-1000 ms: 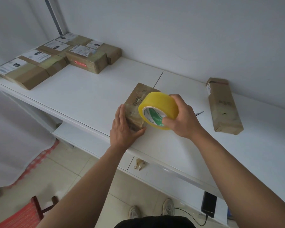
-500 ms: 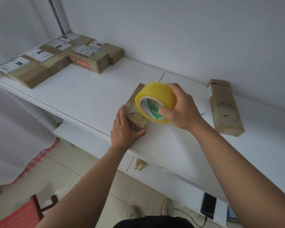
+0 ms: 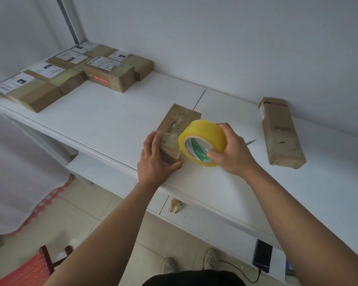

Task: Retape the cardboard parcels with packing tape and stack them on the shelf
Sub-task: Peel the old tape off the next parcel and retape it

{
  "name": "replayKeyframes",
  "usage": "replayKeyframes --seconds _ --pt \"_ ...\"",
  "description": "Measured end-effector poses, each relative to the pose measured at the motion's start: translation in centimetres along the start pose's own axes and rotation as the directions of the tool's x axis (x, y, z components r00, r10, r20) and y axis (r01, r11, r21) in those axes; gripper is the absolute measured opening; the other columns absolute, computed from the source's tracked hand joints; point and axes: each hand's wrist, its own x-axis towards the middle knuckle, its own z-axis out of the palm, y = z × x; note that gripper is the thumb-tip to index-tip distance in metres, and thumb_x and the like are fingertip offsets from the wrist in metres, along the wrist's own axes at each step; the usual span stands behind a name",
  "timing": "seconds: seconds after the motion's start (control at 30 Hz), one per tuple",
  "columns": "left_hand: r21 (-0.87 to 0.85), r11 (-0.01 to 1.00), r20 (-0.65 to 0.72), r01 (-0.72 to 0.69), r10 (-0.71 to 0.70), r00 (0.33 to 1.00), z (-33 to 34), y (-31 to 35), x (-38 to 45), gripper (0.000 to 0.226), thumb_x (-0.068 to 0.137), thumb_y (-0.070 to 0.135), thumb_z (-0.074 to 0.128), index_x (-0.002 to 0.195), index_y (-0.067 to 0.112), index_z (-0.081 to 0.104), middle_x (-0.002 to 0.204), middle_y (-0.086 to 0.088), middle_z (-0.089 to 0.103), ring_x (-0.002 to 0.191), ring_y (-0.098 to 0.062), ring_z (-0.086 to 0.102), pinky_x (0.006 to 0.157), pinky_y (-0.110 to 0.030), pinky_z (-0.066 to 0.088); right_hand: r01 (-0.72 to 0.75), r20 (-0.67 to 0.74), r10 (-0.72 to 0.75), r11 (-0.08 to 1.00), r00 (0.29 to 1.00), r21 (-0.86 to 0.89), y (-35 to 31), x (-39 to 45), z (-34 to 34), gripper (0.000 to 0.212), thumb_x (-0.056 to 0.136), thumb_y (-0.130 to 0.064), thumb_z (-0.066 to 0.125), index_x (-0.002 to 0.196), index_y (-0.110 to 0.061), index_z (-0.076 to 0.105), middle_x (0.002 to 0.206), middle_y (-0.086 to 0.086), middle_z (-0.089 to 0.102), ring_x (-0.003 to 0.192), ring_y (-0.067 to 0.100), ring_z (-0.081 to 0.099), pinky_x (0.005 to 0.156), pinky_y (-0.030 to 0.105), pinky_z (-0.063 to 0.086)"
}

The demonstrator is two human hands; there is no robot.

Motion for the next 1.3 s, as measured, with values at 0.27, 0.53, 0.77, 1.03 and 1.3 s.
replayKeyframes --seconds 0.27,0.53,0.77,1.03,1.3 --pt "0.007 1.0 0.005 -0.003 0.003 1.0 -0.1 0.1 0.0 0.108 0.065 0.074 0.071 0.15 0.027 0.023 0.155 0.008 0.012 0.134 -0.026 0.042 0.082 -0.045 0.057 -0.023 0.047 0.022 0.999 0.999 0.03 1.6 -0.9 0.5 0.051 0.073 -0.035 0.065 0.117 -0.034 0.038 0.092 -0.016 0.053 0.075 0.003 0.058 0.052 0.012 0.044" --pt "0.12 0.988 -0.062 -0.093 0.101 0.993 -0.1 -0.2 0.0 0.106 0.066 0.08 0.064 0.146 0.015 0.039 0.154 -0.006 0.03 0.132 -0.034 0.047 0.091 -0.052 0.054 -0.058 0.048 0.054 0.995 0.997 0.083 3.1 -1.5 1.0 0.05 0.078 -0.028 0.071 0.118 -0.03 0.041 0.091 -0.012 0.054 0.074 0.006 0.058 0.053 0.013 0.044" --pt "0.399 0.86 -0.012 -0.318 0.352 0.936 -0.5 -0.9 1.0 0.09 0.077 0.08 0.047 0.146 0.022 0.047 0.148 -0.017 0.046 0.136 -0.039 0.04 0.103 -0.05 0.044 -0.107 0.041 0.103 0.989 0.994 0.105 4.7 -2.1 2.2 0.052 0.071 -0.039 0.065 0.114 -0.026 0.04 0.088 -0.01 0.054 0.072 0.006 0.057 0.052 0.013 0.043" --pt "0.439 0.686 0.173 -0.581 0.569 0.804 -0.6 -0.6 2.5 0.089 0.081 0.068 0.061 0.142 0.005 0.048 0.155 -0.017 0.039 0.146 -0.036 0.031 0.119 -0.049 0.021 -0.162 0.049 0.156 0.973 0.987 0.167 6.6 -2.4 3.4 0.051 0.071 -0.035 0.065 0.112 -0.022 0.038 0.086 -0.006 0.053 0.069 0.007 0.056 0.051 0.015 0.044" --pt "0.485 0.604 0.326 -0.632 0.546 0.772 -2.1 -0.3 3.0 0.103 0.074 0.063 0.074 0.154 0.034 0.015 0.158 -0.015 0.035 0.143 -0.041 0.035 0.112 -0.06 0.029 -0.223 0.072 0.212 0.944 0.975 0.244 8.3 -3.2 5.3 0.059 0.072 -0.043 0.067 0.118 -0.027 0.035 0.098 -0.003 0.06 0.083 0.003 0.061 0.056 0.009 0.045"
